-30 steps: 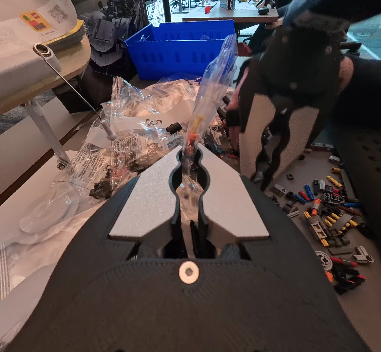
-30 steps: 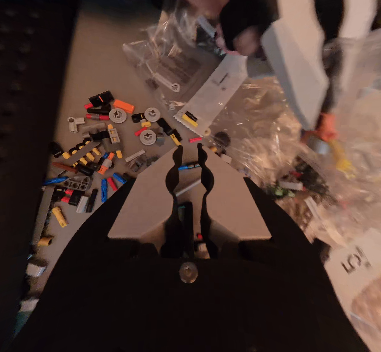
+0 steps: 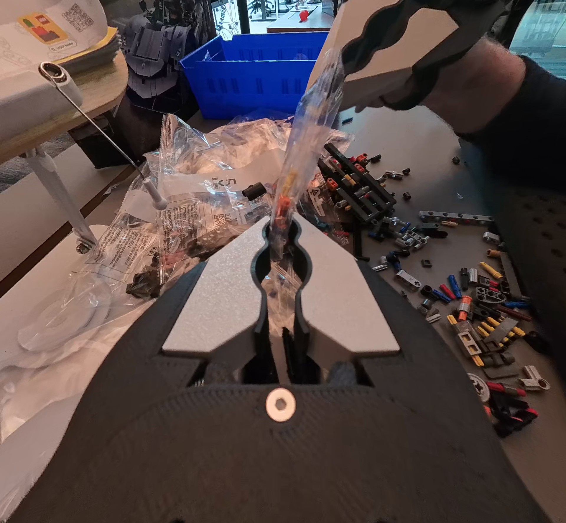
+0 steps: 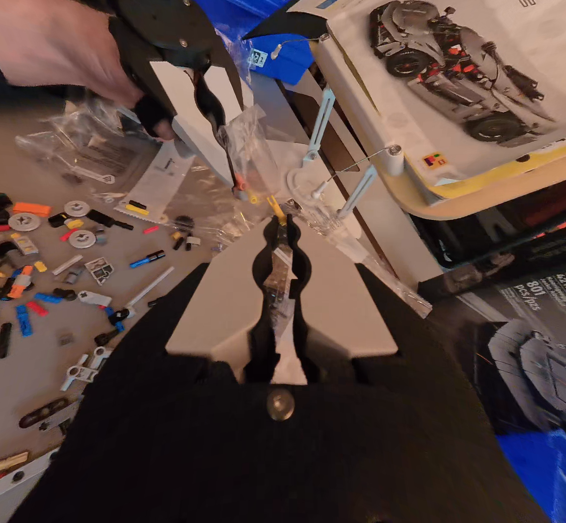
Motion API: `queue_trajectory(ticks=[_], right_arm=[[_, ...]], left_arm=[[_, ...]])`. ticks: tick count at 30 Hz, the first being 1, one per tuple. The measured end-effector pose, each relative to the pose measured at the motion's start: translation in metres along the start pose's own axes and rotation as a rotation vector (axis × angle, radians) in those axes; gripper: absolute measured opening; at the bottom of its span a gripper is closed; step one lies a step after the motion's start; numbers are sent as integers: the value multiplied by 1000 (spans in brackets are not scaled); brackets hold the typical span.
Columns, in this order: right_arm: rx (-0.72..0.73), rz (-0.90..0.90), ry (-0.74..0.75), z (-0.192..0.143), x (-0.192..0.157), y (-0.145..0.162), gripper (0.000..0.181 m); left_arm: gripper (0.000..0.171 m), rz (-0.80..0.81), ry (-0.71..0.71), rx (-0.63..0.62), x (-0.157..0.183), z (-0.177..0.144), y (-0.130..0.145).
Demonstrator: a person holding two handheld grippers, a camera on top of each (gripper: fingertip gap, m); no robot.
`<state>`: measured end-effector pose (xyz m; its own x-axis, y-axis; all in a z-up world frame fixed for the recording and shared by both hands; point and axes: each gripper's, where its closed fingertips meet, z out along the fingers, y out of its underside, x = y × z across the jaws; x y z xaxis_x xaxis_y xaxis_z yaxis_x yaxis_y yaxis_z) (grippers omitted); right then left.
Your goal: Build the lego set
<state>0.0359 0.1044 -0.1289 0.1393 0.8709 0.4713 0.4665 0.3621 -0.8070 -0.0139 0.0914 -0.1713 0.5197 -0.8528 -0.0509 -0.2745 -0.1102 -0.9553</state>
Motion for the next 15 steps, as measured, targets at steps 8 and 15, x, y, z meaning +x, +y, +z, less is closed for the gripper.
queue_trajectory(ticks=[8,15], right_arm=[[41,-47,72,-5,4,-14,3],[-6,-112,89,2,-2,-12,3]], left_arm=[[5,0,6,-10,1,1,2],[5,2,13,-27,3,4,5]])
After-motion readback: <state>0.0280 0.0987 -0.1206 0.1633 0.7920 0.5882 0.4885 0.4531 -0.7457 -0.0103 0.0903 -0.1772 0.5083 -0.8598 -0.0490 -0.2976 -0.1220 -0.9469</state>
